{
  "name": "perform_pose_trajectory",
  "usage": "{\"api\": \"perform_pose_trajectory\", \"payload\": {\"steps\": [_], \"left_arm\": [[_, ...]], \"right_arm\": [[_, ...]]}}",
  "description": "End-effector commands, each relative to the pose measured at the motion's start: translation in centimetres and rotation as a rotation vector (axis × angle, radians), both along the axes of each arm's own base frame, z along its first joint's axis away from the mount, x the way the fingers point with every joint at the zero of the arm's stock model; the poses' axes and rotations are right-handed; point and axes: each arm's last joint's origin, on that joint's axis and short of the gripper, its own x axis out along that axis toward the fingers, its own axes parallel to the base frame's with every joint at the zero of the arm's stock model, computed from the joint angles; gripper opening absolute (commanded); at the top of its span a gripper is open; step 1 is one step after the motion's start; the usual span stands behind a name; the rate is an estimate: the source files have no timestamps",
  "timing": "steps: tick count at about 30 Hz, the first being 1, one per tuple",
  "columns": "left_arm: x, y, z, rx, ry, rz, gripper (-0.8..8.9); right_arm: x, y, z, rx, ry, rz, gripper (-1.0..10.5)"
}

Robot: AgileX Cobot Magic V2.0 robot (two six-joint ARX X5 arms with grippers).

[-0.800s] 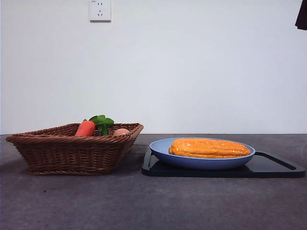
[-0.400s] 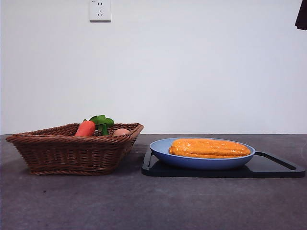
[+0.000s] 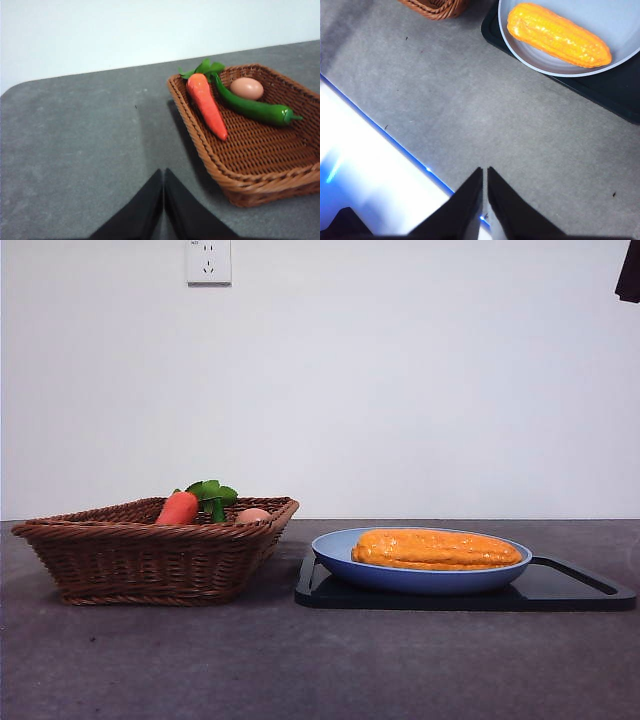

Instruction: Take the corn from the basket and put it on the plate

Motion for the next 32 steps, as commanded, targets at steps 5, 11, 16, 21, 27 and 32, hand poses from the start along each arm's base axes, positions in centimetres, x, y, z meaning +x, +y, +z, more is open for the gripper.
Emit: {"api": "perform_pose_trajectory", "payload": {"steps": [5, 11, 16, 21, 27, 32], "left_arm": [[-0.13, 0.03, -1.43, -0.016, 0.072, 0.006, 0.06], [-0.11, 0.02, -1.29, -0.040, 0.062, 0.009, 0.06], [-0.11, 0.02, -1.30, -0.040, 0.062, 0.009, 0.06], [-0.11, 0.02, -1.29, -0.040, 0.062, 0.009, 0.06], [-0.11, 0.02, -1.29, -0.040, 0.062, 0.009, 0.06], [-0.11, 0.02, -1.29, -0.040, 0.062, 0.009, 0.06]], "right_arm": [[0.14, 0.11, 0.33, 0.004, -0.009, 0.002, 0.0], [0.14, 0.11, 0.33, 0.004, -0.009, 0.002, 0.0], [0.14, 0.11, 0.33, 0.004, -0.009, 0.002, 0.0], [0.14, 0.11, 0.33, 0.004, -0.009, 0.002, 0.0], [0.14, 0.11, 0.33, 0.004, -0.009, 0.002, 0.0], [0.15, 0.12, 0.34, 0.004, -0.010, 0.002, 0.0]]}}
